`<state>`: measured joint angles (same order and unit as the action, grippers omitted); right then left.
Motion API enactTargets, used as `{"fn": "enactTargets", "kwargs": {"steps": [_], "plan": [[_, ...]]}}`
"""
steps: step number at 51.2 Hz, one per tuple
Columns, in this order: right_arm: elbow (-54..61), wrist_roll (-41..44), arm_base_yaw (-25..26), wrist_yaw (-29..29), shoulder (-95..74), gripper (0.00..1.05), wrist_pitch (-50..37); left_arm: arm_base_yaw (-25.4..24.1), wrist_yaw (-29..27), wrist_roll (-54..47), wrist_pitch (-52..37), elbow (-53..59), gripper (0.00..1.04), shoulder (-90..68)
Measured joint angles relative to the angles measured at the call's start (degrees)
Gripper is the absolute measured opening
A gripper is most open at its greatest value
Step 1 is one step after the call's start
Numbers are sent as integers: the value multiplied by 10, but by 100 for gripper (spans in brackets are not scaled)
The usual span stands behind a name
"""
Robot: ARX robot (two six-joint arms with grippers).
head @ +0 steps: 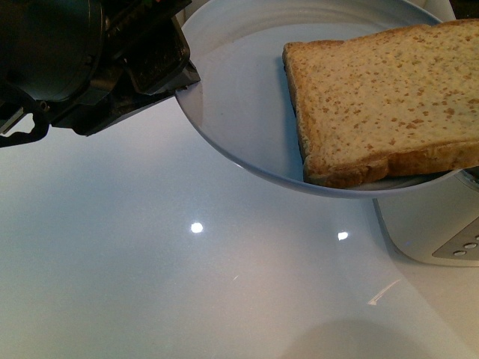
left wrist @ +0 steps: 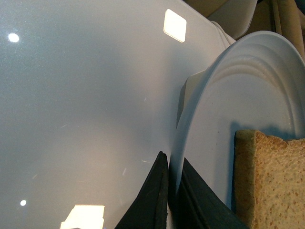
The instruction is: Left arm holds plate, right arm toasts bread
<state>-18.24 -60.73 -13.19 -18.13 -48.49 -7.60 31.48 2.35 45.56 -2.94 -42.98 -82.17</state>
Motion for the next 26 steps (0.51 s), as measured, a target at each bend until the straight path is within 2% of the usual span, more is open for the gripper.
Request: {"fn": "enactTargets", "kwargs": {"steps": [15, 20, 26], "plan": [[-19, 1, 30, -24, 39, 3, 43, 0, 2, 0, 0, 0, 3, 0], [-54, 8, 57, -40, 53, 3, 63, 0, 2, 2, 0, 0, 3, 0], [-119, 35, 113, -67, 61, 3, 94, 0, 2, 2, 0, 0, 3, 0]]}}
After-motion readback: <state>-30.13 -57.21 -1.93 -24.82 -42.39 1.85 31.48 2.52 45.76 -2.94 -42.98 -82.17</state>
